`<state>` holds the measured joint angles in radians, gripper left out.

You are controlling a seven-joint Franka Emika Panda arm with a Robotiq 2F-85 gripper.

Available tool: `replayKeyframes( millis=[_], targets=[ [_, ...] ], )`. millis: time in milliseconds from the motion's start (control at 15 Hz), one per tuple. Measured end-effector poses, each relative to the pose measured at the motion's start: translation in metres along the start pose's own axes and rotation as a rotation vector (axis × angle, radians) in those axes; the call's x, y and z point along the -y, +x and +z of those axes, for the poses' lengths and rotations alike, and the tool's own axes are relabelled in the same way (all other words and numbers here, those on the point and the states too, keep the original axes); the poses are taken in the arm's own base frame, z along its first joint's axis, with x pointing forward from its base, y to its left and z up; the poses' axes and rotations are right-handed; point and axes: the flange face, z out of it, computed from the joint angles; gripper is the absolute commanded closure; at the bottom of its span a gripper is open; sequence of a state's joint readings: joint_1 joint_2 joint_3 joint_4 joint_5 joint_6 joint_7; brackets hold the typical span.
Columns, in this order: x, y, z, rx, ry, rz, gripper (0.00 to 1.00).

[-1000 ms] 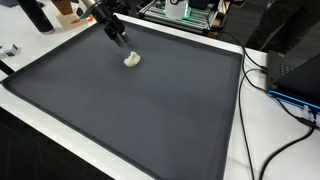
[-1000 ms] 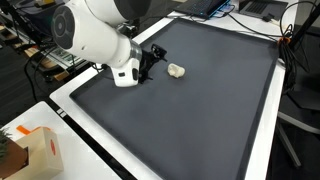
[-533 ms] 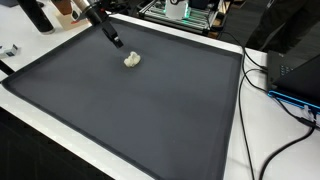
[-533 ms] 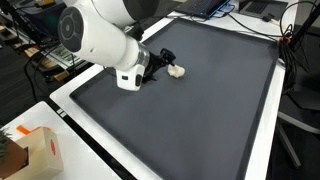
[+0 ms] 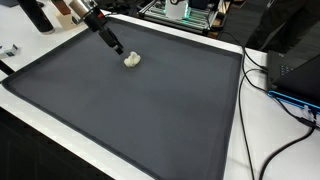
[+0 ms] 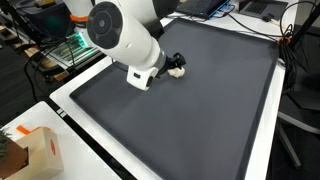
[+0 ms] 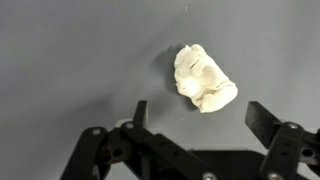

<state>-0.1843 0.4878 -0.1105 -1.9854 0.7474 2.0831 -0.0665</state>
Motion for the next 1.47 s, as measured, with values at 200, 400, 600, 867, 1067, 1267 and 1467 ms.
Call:
replayKeyframes(
  millis=[200, 400, 600, 867, 1067, 1267, 1467],
  targets=[
    [0.014, 0.003, 0.005, 0.001, -0.078, 0.070, 0.00],
    [0.029, 0.006, 0.011, -0.012, -0.164, 0.109, 0.00],
    [0.046, 0.008, 0.016, -0.034, -0.253, 0.125, 0.00],
    [0.070, 0.006, 0.022, -0.070, -0.377, 0.107, 0.00],
    [0.090, -0.001, 0.028, -0.099, -0.460, 0.068, 0.00],
    [0.109, -0.008, 0.036, -0.130, -0.543, 0.023, 0.00],
    [0.126, -0.016, 0.045, -0.164, -0.624, -0.031, 0.00]
  ],
)
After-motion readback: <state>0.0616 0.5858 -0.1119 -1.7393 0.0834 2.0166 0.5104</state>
